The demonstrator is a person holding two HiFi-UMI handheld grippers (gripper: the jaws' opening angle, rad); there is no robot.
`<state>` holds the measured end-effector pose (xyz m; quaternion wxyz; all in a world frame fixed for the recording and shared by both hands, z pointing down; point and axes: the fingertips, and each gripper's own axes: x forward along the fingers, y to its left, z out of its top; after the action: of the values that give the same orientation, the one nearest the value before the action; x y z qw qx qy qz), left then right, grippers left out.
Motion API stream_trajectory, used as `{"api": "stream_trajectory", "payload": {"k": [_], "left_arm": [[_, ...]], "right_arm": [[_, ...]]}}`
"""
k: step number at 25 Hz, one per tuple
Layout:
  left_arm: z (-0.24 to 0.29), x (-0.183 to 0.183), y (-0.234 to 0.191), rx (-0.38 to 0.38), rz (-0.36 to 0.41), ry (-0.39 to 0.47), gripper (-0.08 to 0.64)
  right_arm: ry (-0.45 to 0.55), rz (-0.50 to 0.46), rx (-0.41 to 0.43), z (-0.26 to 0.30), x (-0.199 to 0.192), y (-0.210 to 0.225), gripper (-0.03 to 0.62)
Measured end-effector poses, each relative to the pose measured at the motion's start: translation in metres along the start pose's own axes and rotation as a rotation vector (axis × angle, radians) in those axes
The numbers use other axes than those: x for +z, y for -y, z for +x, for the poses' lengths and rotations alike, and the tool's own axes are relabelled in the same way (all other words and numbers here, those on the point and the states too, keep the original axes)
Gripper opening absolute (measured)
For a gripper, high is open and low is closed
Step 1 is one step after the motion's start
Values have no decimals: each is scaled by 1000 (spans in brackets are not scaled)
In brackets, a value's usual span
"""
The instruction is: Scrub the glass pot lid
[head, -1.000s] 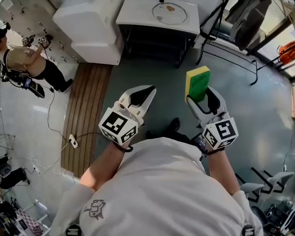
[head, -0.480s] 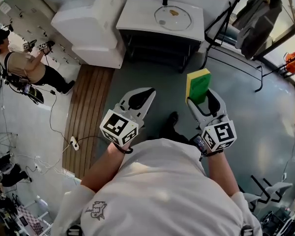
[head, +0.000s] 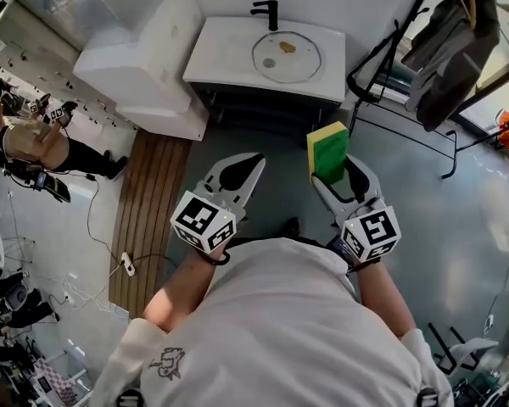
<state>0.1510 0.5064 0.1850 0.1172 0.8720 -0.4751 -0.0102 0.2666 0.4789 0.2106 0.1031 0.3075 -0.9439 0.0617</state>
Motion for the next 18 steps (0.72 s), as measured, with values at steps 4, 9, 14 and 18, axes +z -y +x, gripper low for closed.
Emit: {"api": "stream_trajectory", "payload": {"k": [4, 9, 14, 18], "left_arm": [[37, 8, -24, 16, -27, -9, -3], [65, 11, -62, 15, -32, -18, -3], [92, 17, -114, -20, -36, -21, -3], [107, 22, -168, -52, -27, -33, -3]], "right_arm": [[-13, 5, 15, 24, 8, 39, 301], [-33, 15, 5, 62, 12, 68, 301], [-45, 17, -22, 114, 21, 88, 301], [-54, 26, -53, 162, 27, 102, 301]]}}
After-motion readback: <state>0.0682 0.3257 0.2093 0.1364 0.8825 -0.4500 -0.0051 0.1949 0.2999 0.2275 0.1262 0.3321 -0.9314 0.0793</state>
